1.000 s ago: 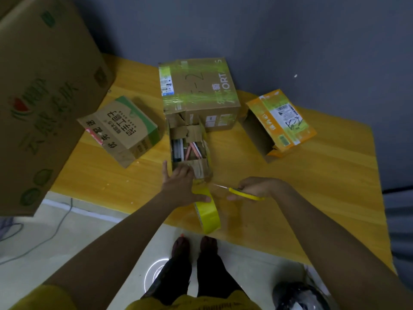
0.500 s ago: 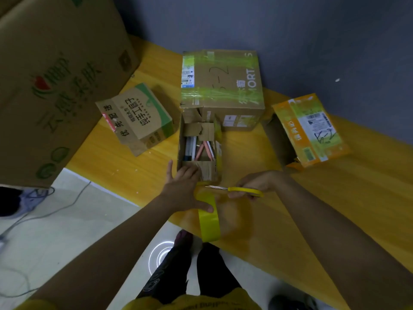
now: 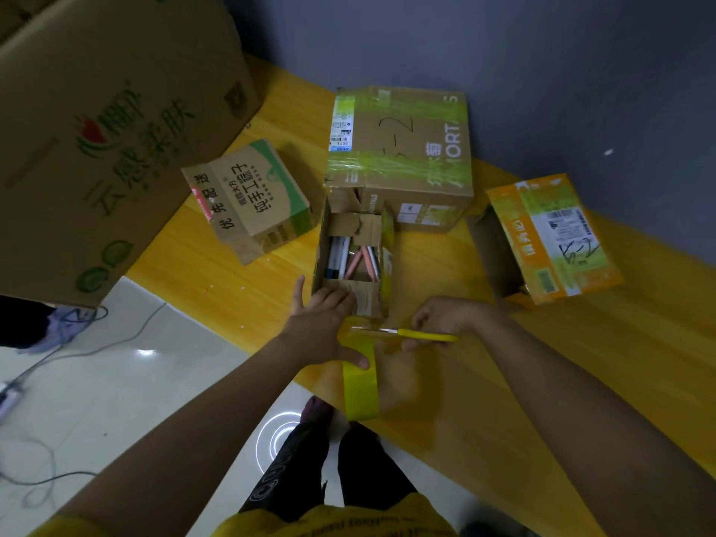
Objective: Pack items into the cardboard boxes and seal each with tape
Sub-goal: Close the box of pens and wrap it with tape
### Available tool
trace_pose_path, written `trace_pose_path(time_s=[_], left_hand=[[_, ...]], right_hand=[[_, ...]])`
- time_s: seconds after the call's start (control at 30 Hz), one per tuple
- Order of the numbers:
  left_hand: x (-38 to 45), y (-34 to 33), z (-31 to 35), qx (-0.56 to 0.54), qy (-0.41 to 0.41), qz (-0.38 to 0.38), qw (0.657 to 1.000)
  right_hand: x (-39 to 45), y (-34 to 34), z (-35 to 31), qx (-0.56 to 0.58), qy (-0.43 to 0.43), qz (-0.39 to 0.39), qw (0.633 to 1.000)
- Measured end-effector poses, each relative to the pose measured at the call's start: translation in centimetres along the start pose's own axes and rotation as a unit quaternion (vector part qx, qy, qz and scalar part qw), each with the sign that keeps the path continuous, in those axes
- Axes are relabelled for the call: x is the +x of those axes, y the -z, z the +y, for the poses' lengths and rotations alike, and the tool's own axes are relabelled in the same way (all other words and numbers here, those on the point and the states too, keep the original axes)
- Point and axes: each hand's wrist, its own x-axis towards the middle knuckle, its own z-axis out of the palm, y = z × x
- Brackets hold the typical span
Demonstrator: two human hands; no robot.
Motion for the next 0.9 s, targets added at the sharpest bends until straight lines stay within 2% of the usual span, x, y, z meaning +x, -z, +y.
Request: trace_pose_path(time_s=[0.13, 0.3, 0.4, 0.57, 0.63, 0.7, 0.8, 0.9], left_hand=[[-0.1, 0.1, 0.2, 0.005, 0.001, 0.0, 1.0], [-0.2, 0.2, 0.3, 0.006, 0.006, 0.001, 1.0], [-0.2, 0.2, 0.3, 0.002, 0.006, 0.0, 1.0], [-0.2, 0.4, 0.2, -0.011, 0.011, -0.003, 1.0], [-0.3, 0.4, 0.3, -0.013, 0.008, 0.0, 1.0], [-0.3, 0.4, 0.4, -0.014, 0.005, -0.001, 1.0], [-0.4, 0.5, 0.4, -0.018, 0.007, 0.0, 1.0], [-0.5, 0.5, 0.5, -0.017, 0.009, 0.003, 1.0]], right_hand=[[-0.9, -0.1, -0.6, -0.016, -0.004, 0.003, 1.0], [-2.4, 0.1, -1.8, -0.104, -0.044, -0.044, 0.993], [-3.2, 0.4, -1.7, -0.083, -0.069, -0.061, 0.992], [-4.4, 0.8, -0.3, -0.087, -0.113, -0.03, 0.989], [-5.3, 0.2, 0.4, -0.147, -0.128, 0.01, 0.981], [-6.0, -0.9, 1.3, -0.185, -0.154, 0.097, 0.966], [-5.3, -3.3, 2.7, -0.154, -0.179, 0.232, 0.944], [-3.4, -5.4, 2.3, -0.094, -0.169, 0.313, 0.93]])
